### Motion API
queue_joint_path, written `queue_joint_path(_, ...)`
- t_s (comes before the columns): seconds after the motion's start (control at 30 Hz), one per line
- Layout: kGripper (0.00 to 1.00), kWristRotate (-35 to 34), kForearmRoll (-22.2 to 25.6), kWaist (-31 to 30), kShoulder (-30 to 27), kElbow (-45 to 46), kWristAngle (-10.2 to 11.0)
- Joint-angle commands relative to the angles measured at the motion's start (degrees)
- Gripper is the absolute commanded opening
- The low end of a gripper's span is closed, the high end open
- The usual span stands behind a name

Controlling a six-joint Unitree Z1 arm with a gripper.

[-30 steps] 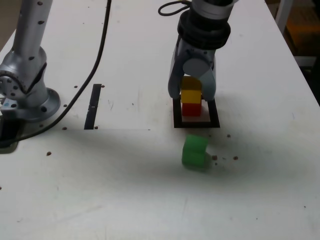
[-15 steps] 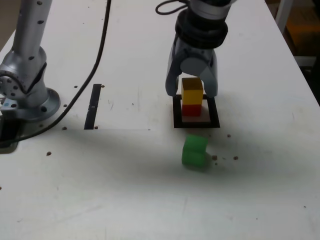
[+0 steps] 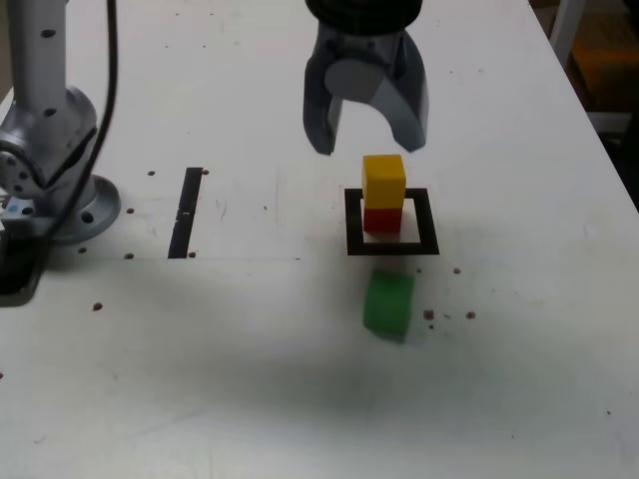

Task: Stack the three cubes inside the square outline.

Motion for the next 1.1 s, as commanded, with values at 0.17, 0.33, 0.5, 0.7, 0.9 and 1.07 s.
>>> queue_joint_path(0.17,0.71,-0.87,-1.97,-7.15,1.21,-0.97,-1.95)
queue_joint_path(0.33,0.74,-1.12,-3.30,-10.80,3.19,-1.91,-2.83)
queue_joint_path(0.5,0.90,-1.74,-6.36,-14.16,5.30,-2.67,-2.05)
queue_joint_path(0.7,0.99,-3.98,-7.44,-14.94,6.19,-4.34,1.68)
queue_joint_path(0.9,1.00,-5.42,-7.06,-14.47,7.32,-4.58,4.61)
queue_joint_path(1.07,0.96,-5.68,-6.47,-13.67,7.78,-3.07,2.97)
